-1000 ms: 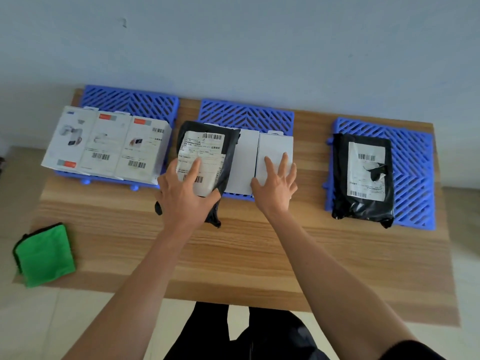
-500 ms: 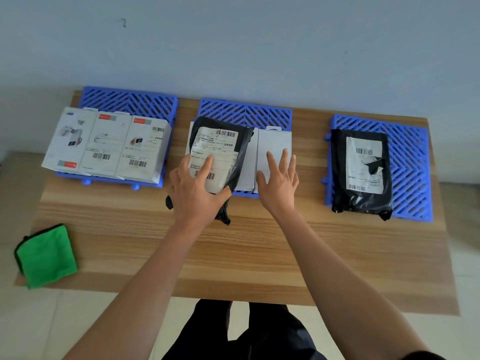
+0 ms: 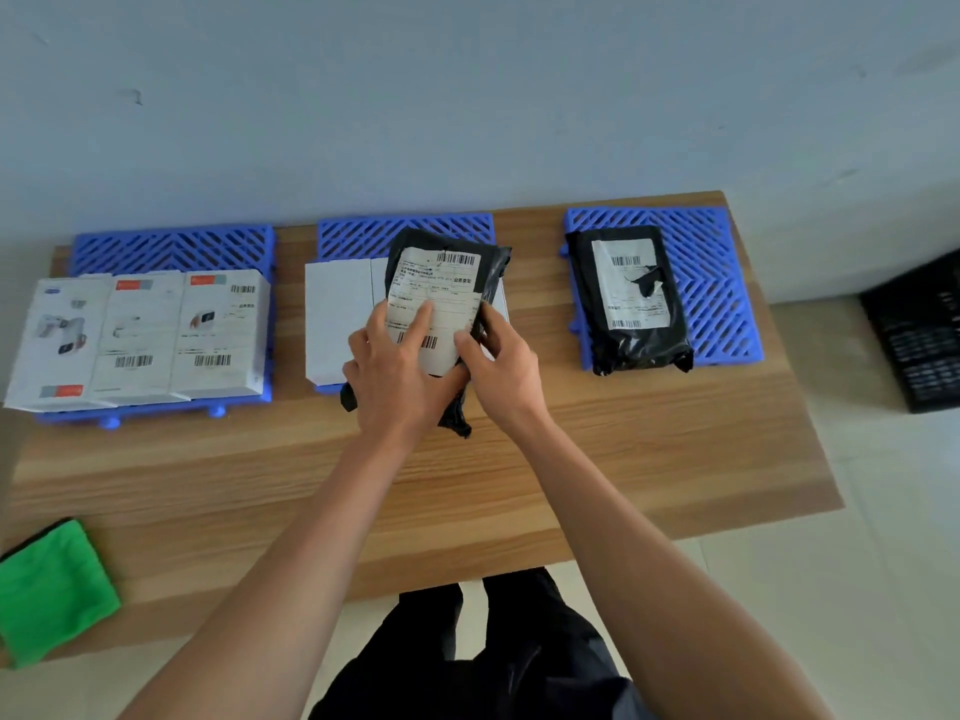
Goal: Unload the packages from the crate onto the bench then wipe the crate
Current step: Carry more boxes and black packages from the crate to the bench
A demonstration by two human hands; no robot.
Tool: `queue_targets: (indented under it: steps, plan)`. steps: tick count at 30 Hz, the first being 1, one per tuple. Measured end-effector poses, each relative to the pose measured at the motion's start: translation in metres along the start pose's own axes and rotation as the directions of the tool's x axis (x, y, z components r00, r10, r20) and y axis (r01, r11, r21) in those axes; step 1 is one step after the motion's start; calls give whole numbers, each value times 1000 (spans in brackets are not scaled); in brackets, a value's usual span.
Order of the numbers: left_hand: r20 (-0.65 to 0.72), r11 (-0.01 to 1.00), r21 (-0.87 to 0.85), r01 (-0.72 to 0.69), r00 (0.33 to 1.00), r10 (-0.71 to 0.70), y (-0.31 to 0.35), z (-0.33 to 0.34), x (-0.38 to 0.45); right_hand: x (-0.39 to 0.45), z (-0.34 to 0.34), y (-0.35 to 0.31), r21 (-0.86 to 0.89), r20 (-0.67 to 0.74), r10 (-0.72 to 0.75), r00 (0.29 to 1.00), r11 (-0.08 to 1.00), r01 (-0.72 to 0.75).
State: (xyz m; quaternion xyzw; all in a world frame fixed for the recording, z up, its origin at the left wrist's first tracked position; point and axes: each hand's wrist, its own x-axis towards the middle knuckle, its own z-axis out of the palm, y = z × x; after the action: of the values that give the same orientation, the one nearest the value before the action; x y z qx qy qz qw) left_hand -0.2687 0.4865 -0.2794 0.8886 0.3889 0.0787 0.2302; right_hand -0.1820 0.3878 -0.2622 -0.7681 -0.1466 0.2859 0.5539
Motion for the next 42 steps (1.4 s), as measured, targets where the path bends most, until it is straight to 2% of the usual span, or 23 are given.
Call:
queue_targets:
  steps: [4,6,9,11,13,15,17,20,27,30,33,36,38,42]
  plan:
    - [71,989,-88,-122,989,128,34,-2,-4,-10,-32,-5,82,-73,-8,997,997,14]
    - [98,962,-195,-189,972,211,55,-1,-5,-12,-57,-6,132,-128,1,992,991,16]
    - [53,895,-377,-240,959,280,91,10,-3,-7,-102,-6,160,-218,4,976,987,31]
    - [69,840,-529,-124,980,187,120,22,3,0,-135,-2,156,-264,11,964,987,31]
    - [187,707,-701,90,980,62,151,36,10,7,-169,6,141,-295,21,955,990,22]
    - [309,597,-768,233,951,26,183,56,18,16,-205,17,123,-307,22,951,992,17]
    - [357,596,-755,275,934,21,212,78,20,26,-240,29,112,-303,40,952,994,-7]
    - [331,673,-707,215,942,47,251,110,21,44,-288,48,94,-280,67,958,995,-42]
    - [367,743,-634,215,929,44,311,161,35,86,-357,80,62,-226,108,968,993,-97]
    - [398,796,-567,214,917,37,320,176,39,102,-372,91,53,-194,123,973,992,-115]
    - [358,873,-471,129,932,55,322,189,37,116,-379,104,26,-141,149,979,989,-147]
    - [315,963,-268,40,948,48,320,201,38,125,-382,115,5,-114,184,976,983,-185]
    - [290,986,-166,11,956,38,319,206,38,129,-381,122,-1,-111,189,976,982,-190]
    - [266,994,-104,-43,961,70,317,216,41,133,-381,130,-4,-110,206,972,978,-207]
